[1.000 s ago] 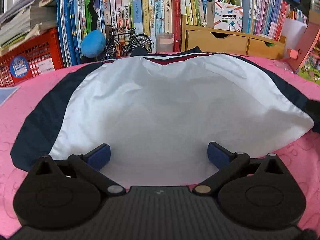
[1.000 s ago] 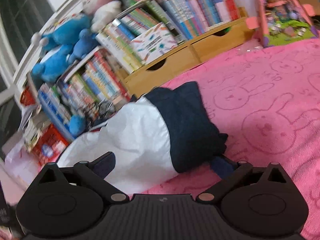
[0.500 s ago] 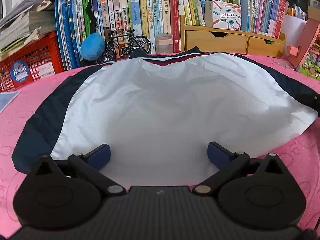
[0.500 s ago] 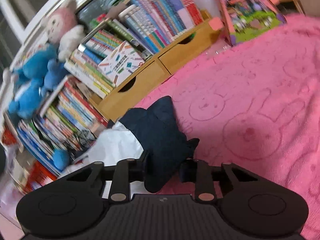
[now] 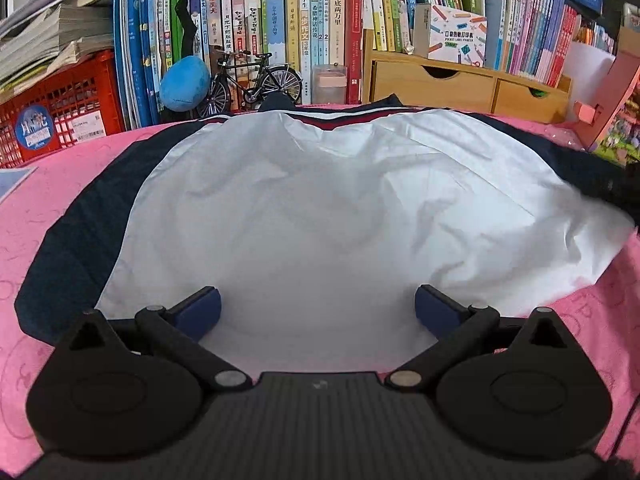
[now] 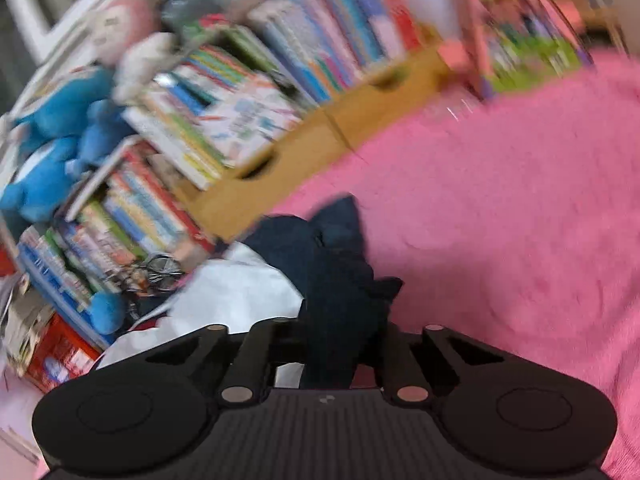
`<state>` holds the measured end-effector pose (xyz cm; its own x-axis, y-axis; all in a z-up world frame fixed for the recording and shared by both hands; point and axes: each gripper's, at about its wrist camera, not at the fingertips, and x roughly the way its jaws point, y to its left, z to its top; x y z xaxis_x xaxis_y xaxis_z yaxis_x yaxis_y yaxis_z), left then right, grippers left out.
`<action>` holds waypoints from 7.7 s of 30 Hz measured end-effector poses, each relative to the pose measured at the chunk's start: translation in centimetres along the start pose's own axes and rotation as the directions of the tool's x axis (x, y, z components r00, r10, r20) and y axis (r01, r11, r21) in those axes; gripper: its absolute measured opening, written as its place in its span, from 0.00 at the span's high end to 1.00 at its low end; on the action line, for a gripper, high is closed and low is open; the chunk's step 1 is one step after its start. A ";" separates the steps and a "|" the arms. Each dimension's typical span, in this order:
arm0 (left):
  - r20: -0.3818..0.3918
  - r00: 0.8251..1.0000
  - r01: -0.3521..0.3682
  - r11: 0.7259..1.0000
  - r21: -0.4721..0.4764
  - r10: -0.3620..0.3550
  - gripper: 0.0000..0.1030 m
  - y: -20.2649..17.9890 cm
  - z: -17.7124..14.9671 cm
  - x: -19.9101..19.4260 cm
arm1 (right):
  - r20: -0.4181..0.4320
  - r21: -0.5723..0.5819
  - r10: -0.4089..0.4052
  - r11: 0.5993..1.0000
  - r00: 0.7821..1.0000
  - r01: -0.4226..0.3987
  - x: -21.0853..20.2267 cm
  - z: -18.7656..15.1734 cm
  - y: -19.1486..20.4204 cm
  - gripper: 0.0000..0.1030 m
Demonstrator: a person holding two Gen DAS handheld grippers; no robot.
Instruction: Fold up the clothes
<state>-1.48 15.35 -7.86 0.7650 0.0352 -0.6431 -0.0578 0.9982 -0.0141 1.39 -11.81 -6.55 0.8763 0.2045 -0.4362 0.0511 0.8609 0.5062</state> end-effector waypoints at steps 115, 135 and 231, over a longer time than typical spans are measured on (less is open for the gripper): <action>0.092 0.984 -0.125 0.965 -0.231 0.150 0.70 14.6 -0.8 -5.2 | -0.112 -0.900 0.011 0.423 0.994 -0.106 -1.1 -12.3 17.4 0.75; 0.065 0.993 -0.087 0.991 -0.100 0.093 0.52 12.4 -1.7 -6.0 | -0.050 -0.912 -0.029 0.408 0.998 -0.034 -3.1 -12.1 15.3 0.78; 0.032 0.999 0.033 0.993 -0.109 -0.030 0.02 12.8 -3.2 -8.2 | -0.408 -0.524 0.269 0.713 0.873 -0.465 -6.2 -3.3 9.0 0.31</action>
<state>-10.60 27.65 -5.23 0.7867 0.0071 -0.6173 -0.1021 0.9877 -0.1188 -5.15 -3.75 -1.73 0.5829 0.5998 -0.5481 -0.6221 0.7634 0.1738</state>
